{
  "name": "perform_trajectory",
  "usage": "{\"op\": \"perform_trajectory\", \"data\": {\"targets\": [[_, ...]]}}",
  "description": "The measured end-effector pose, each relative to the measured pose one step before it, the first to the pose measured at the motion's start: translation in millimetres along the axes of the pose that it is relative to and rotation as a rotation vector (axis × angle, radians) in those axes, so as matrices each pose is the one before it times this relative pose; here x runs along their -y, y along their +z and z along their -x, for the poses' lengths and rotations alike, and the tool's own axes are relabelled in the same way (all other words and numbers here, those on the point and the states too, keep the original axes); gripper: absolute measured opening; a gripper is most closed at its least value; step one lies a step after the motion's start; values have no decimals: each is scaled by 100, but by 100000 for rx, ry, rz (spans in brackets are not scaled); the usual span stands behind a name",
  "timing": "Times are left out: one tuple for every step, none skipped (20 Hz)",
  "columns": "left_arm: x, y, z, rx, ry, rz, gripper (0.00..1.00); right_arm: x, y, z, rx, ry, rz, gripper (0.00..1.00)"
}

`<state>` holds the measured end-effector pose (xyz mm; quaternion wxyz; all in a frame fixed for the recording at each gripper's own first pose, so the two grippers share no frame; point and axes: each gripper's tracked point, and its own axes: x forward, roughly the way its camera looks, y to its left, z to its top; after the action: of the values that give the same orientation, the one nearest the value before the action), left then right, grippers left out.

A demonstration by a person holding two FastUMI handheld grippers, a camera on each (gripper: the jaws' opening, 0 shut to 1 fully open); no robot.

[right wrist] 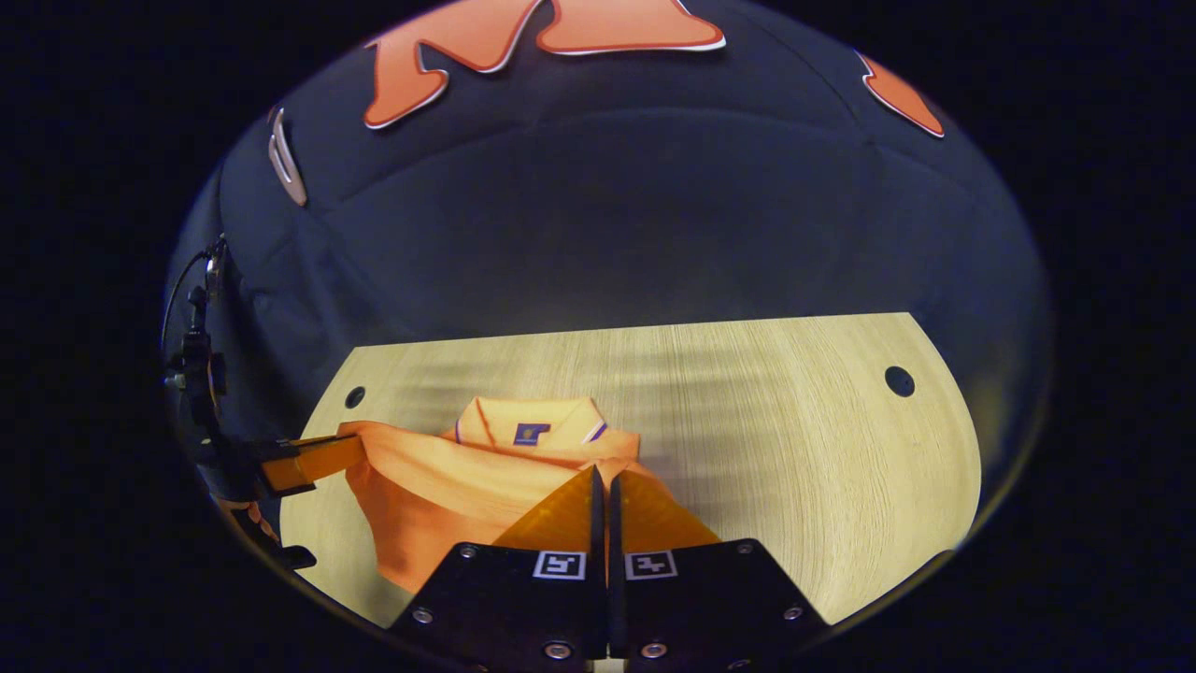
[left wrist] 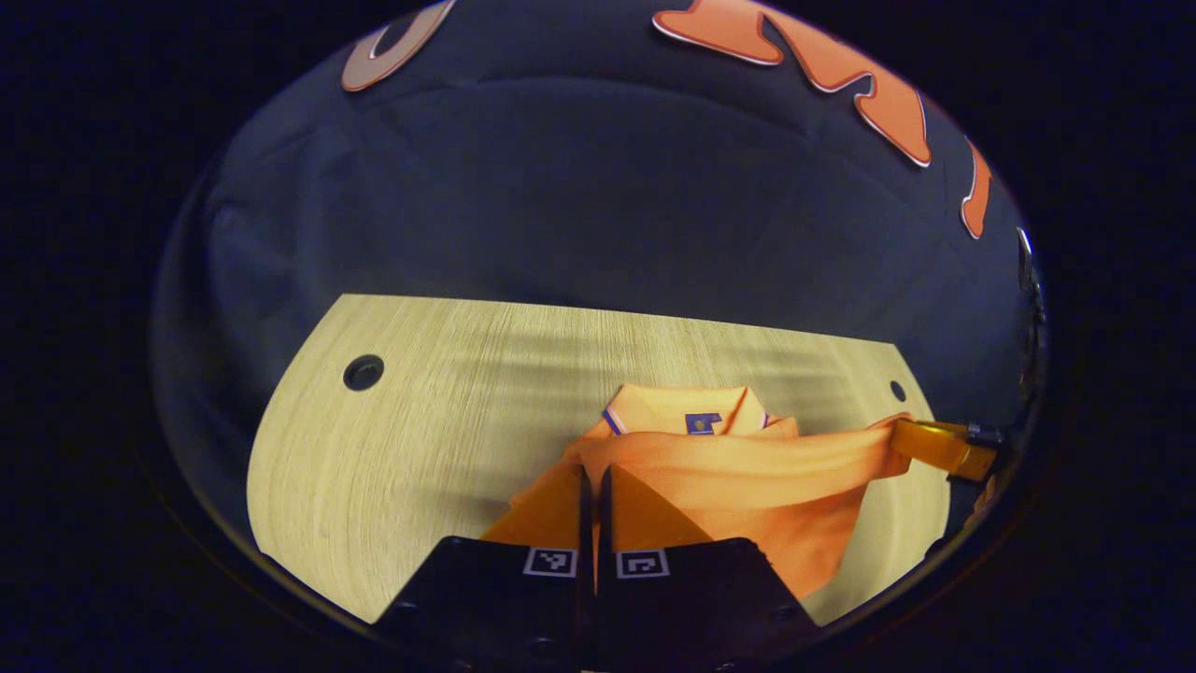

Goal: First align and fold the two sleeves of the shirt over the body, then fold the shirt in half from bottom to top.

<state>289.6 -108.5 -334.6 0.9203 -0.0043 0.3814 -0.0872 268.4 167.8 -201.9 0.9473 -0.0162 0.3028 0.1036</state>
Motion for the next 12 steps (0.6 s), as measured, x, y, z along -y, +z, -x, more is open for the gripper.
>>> {"op": "perform_trajectory", "data": {"targets": [[105, 263, -535, 184, 317, -271, 4, 37, 338, -783, -677, 614, -1364, 1], [-510, 527, -307, 531, 1732, -1339, 8, -98, 263, -493, 378, 737, -1304, 1], [-467, 129, -628, 1050, 1361, -1673, 21, 126, 537, -493, 1299, -538, -609, 6], [-166, 529, -251, 688, 881, -1538, 30, 232, 601, -408, 2151, -723, -182, 8], [-83, 183, -403, 766, 957, -944, 52, 265, 420, -57, 1703, -1239, -75, 19], [-305, 398, -85, 650, 1644, -637, 74, 120, 403, 95, 1158, -420, -315, 39], [-321, 280, 229, 1033, 1187, -886, 96, 159, 102, 207, 856, -473, 48, 59], [-156, 309, 230, 1097, 949, -537, 97, 198, -111, 305, 684, -652, 397, 79], [59, 252, 227, 1324, -68, 263, 97, 132, 502, 412, 1045, -711, 1166, 100], [66, 274, 325, 1254, -282, 694, 97, 145, 326, 538, 1552, -1017, 1689, 99], [113, 389, 495, 1296, -982, 497, 97, -5, 200, 538, 916, -435, 1138, 99], [90, 519, 756, 1356, -985, 47, 97, -133, 326, 673, 1239, -142, 497, 99]]}}
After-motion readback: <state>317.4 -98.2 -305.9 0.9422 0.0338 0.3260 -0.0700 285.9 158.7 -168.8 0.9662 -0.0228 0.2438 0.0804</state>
